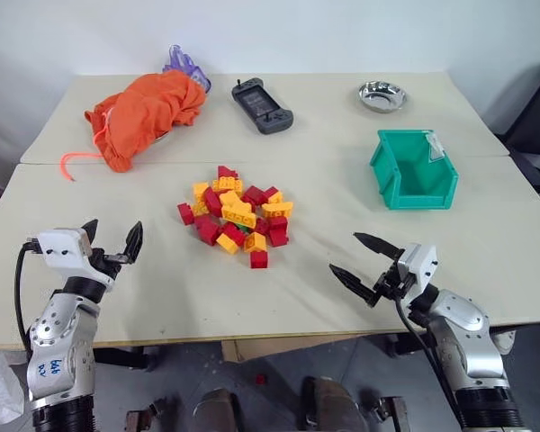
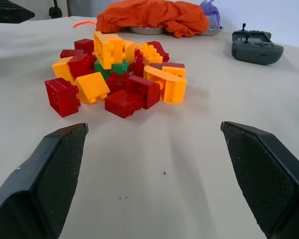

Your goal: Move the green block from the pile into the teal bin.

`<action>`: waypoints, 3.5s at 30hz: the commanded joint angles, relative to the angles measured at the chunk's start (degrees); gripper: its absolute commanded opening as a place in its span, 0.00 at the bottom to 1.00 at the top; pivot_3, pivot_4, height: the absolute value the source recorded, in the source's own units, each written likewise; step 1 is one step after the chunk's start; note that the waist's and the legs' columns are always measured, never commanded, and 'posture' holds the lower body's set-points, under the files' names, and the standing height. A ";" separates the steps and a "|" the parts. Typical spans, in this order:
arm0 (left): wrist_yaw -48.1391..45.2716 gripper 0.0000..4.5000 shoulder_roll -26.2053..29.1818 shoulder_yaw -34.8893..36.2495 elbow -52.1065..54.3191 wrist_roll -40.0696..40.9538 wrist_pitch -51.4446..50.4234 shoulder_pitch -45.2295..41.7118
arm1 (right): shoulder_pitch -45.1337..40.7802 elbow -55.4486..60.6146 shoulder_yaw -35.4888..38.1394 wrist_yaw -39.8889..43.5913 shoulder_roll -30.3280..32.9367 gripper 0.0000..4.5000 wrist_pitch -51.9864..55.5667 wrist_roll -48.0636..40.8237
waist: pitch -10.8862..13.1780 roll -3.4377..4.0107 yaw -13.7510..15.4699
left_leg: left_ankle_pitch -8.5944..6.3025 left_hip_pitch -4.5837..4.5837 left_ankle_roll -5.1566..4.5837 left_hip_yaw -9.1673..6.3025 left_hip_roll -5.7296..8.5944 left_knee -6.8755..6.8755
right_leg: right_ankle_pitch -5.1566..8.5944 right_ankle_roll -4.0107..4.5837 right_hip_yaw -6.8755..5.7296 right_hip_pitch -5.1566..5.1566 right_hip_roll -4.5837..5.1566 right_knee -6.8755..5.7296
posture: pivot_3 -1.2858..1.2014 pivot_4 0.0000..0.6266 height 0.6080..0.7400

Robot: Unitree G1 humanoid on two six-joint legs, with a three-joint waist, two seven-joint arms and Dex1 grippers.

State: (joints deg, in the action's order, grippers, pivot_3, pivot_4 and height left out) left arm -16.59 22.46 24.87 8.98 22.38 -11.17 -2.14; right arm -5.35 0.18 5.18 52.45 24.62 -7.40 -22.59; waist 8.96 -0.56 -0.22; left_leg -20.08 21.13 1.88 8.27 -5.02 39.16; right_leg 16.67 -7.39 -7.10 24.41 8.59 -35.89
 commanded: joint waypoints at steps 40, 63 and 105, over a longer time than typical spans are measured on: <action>-23.72 0.02 -1.64 -26.75 -51.67 -11.75 6.82 -48.69 | 3.27 14.48 6.18 -0.48 9.92 1.00 7.91 -5.81 | 0.14 -0.14 0.62 | 0.00 0.04 -0.02 0.02 0.04 0.09 | -0.03 -0.06 0.00 -0.04 -0.03 0.06 | 0.52 0.24 1.00; -52.85 0.02 14.01 -26.89 -27.04 -7.96 8.84 -29.03 | 2.60 16.03 2.86 -2.73 7.63 1.00 8.73 -4.75 | 0.25 -0.32 0.12 | 0.00 0.03 -0.02 0.03 0.04 0.06 | -0.04 -0.08 0.02 -0.04 -0.03 0.06 | 0.52 0.24 1.00; -34.33 0.75 8.42 -40.72 -28.49 -19.12 -24.07 -49.79 | 3.77 20.15 1.39 -6.43 5.83 1.00 9.63 -3.34 | 0.26 -0.35 0.97 | 0.01 0.05 -0.01 0.03 0.04 0.09 | -0.04 -0.06 0.06 0.00 -0.06 0.02 | 0.52 0.24 1.00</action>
State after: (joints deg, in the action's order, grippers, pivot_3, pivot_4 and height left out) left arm -49.39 29.92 -15.64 -19.28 4.10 -34.70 -50.69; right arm -1.81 17.37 5.07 46.74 30.50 2.49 -25.29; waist 9.22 -0.91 0.75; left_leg -20.08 21.17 1.87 8.31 -4.98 39.25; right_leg 16.63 -7.45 -7.04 24.41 8.53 -35.87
